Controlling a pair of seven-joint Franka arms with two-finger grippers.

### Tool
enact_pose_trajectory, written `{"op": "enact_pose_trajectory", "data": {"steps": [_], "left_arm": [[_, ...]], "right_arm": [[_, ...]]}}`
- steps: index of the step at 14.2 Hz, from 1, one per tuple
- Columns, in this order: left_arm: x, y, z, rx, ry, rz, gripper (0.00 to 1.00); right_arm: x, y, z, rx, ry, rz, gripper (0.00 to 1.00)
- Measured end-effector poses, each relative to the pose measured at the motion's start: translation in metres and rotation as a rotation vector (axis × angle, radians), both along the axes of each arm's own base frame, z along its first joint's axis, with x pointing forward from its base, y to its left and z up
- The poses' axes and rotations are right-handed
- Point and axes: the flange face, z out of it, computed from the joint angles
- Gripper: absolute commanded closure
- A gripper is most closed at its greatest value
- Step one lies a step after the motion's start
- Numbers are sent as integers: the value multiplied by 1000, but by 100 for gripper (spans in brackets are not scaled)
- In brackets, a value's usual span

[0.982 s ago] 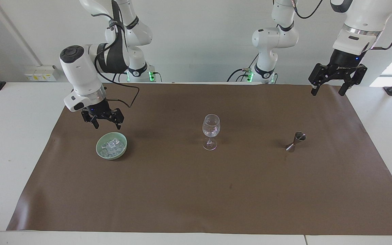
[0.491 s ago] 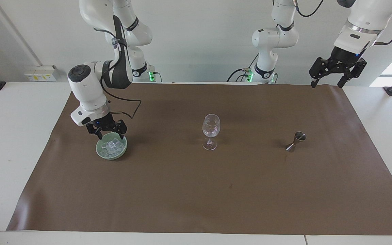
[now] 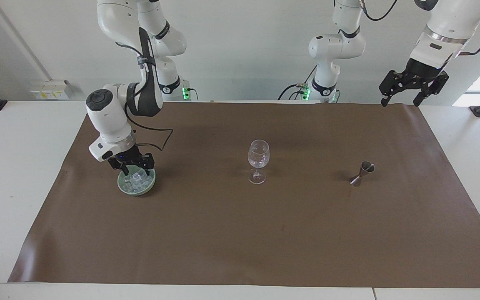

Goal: Pour wine and add ice with both arms

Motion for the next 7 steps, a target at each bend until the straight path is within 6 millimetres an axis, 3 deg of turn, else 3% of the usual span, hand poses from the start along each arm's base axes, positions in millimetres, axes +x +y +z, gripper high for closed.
{"op": "enact_pose_trajectory", "data": {"steps": [4,7], "left_arm": [[-1,-3,-1,1,2,-6,0],[-1,-10,0,1,-5,-18,0]], "right_arm": [[0,-5,-9,-2,-7,-9,42],[0,-7,-9,-3,-5,-10,46]]}}
